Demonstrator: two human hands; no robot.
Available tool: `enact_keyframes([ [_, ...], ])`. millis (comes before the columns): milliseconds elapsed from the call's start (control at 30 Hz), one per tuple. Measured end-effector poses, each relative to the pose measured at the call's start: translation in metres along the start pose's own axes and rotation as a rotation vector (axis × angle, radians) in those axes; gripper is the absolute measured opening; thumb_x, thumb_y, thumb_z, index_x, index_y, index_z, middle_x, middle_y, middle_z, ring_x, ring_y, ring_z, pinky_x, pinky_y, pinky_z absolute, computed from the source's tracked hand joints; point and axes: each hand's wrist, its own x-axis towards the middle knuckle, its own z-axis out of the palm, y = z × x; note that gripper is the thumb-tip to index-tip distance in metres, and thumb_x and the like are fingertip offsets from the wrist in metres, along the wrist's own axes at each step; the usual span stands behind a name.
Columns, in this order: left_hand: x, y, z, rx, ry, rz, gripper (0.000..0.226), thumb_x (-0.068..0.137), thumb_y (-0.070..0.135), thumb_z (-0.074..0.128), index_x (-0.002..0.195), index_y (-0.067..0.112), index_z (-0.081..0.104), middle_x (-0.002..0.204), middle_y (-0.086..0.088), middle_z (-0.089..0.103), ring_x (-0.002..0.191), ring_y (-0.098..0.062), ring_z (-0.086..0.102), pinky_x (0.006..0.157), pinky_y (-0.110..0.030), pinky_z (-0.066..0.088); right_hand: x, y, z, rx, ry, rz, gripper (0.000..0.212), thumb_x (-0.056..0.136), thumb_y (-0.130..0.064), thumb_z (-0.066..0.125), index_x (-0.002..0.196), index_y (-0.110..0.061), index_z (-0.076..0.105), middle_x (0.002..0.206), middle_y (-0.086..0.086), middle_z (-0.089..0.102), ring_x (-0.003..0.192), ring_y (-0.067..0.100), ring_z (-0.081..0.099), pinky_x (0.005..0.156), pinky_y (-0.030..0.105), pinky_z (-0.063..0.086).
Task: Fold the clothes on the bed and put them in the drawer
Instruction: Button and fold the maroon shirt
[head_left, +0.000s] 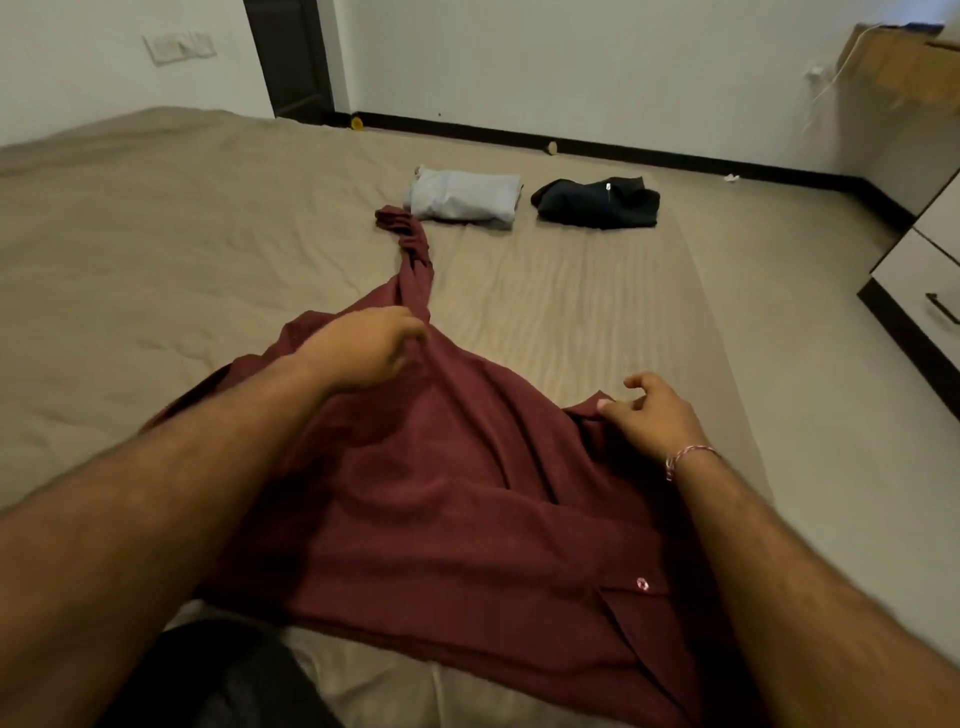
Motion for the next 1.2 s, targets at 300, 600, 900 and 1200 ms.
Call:
enact_keyframes([
  [300,0.114,-0.016,0.072,0.019,-0.311,-0.077,0.033,0.101,0.019,0.057,0.133,0.022,0.060,0.135,-0.008,0.053,0.123,-0.031,0.058,0.106,-0.040,0.044,0.069,0.058,-0.031,0.308,0.278,0.212,0.035,0.076,-0.015,0.080,0.107,-0.029,0.071,0.107,0.011,0.074,0.092,0.030,0.072,0.090,0.050,0.061],
  [600,0.111,-0.035,0.056,0.136,-0.053,-0.073,0.013,0.098,0.020,0.058,0.108,0.019,0.067,0.105,-0.001,0.053,0.096,-0.025,0.056,0.083,-0.040,0.046,0.077,0.074,-0.058,-0.188,0.179,-0.067,0.020,0.087,-0.027,0.081,0.101,-0.011,0.081,0.102,0.004,0.077,0.101,0.023,0.070,0.091,0.025,0.046],
  [900,0.040,-0.030,-0.014,0.382,0.197,-0.003,0.011,0.084,0.016,0.071,0.095,0.012,0.071,0.087,-0.015,0.068,0.083,-0.040,0.058,0.066,-0.043,0.046,0.024,0.069,-0.095,-0.298,0.433,-0.276,0.016,0.083,-0.020,0.084,0.092,-0.008,0.079,0.091,0.014,0.069,0.089,0.034,0.066,0.079,0.030,0.043],
  [1200,-0.151,-0.058,-0.020,0.445,0.041,0.345,0.023,0.076,0.033,0.085,0.090,0.024,0.071,0.081,-0.002,0.068,0.077,-0.029,0.065,0.071,-0.041,0.052,-0.157,0.114,-0.102,-0.795,0.263,-0.938,0.017,0.082,-0.032,0.080,0.081,-0.015,0.076,0.124,0.012,0.068,0.107,0.037,0.063,0.087,0.049,0.047],
])
